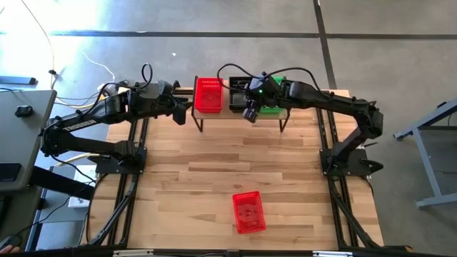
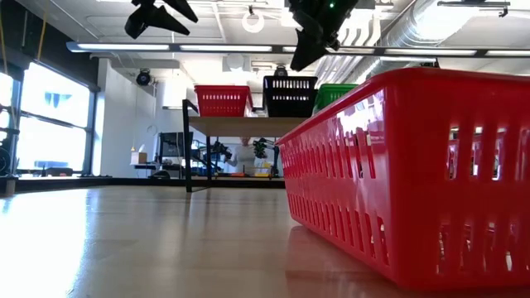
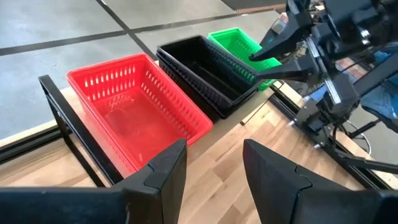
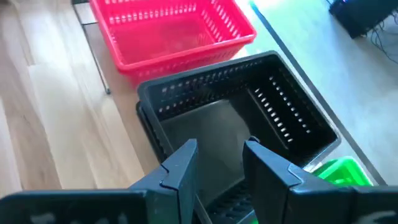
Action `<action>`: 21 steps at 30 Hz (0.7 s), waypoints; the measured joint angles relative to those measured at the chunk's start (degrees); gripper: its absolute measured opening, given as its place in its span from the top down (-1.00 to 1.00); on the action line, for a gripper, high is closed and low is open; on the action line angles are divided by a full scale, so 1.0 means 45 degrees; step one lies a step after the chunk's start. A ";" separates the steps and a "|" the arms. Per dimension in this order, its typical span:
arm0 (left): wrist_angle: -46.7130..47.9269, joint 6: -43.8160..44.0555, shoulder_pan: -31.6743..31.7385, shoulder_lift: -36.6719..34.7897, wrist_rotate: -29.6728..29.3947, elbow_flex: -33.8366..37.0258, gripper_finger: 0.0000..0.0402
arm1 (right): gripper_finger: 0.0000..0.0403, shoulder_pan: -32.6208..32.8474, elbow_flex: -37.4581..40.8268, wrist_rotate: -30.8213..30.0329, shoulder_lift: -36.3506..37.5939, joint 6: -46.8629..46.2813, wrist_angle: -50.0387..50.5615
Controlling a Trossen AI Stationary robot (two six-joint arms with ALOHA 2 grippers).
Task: Stack baskets on shelf by color
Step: Stack the black bin on the stacked black bins on the shelf, then stack the red bin on the stacked red bins on the shelf
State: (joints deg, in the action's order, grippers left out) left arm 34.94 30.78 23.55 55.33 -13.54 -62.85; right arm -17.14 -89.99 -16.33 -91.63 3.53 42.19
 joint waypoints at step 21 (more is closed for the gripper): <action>0.0572 -0.0232 -0.0004 0.0000 0.0385 0.0000 0.27 | 0.44 0.0320 0.0004 -0.0585 -0.0818 -0.1174 -0.0071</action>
State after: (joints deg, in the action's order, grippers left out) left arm 37.51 29.74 23.53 55.33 -11.81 -62.85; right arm -15.70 -89.97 -18.96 -95.31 -1.75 41.88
